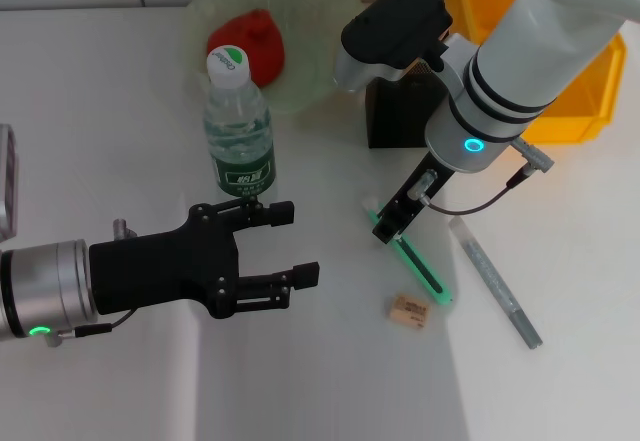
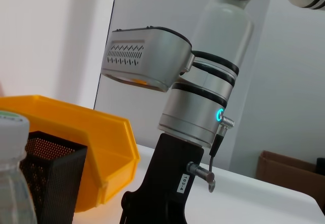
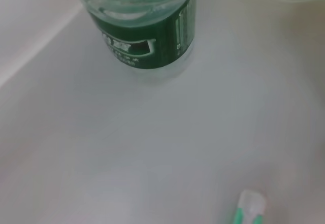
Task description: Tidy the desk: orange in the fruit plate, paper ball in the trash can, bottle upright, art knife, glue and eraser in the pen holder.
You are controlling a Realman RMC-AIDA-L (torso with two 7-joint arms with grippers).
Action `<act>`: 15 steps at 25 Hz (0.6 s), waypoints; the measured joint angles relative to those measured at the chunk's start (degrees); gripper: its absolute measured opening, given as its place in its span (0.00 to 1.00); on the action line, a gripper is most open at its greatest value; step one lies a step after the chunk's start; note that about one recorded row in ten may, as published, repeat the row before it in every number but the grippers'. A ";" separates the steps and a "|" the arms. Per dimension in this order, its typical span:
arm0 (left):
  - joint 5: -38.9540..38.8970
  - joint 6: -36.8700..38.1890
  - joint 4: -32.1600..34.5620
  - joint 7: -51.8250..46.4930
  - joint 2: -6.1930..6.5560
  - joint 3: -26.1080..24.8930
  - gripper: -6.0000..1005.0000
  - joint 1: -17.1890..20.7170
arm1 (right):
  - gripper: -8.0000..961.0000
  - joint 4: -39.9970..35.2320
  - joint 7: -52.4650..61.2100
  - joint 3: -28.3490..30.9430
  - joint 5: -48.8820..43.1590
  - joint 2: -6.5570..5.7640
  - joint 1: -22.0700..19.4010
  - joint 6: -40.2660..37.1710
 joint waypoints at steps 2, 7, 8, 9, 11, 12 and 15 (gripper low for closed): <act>0.00 -0.01 0.03 0.00 -0.04 -0.03 0.80 0.01 | 0.41 0.32 0.00 0.00 0.00 0.00 0.05 0.04; 0.00 -0.15 0.18 0.00 -0.03 -0.14 0.80 0.02 | 0.40 1.29 0.00 0.00 0.00 0.00 0.56 0.18; 0.00 -0.19 0.18 0.00 -0.03 -0.15 0.80 0.01 | 0.40 1.30 0.00 0.00 0.00 0.00 0.59 0.18; 0.00 -0.25 0.18 0.00 -0.05 -0.18 0.80 0.00 | 0.40 1.29 0.01 0.00 -0.01 0.00 0.61 0.18; 0.00 -0.30 0.19 0.01 -0.07 -0.20 0.80 -0.01 | 0.32 1.25 0.00 0.00 -0.01 0.00 0.61 0.18; 0.00 -0.43 0.21 0.00 -0.07 -0.22 0.80 -0.01 | 0.28 1.19 0.00 0.00 -0.01 0.00 0.61 0.18; 0.00 -0.72 0.25 0.02 -0.09 -0.32 0.80 -0.03 | 0.20 0.99 -0.02 0.00 -0.01 0.00 0.60 0.18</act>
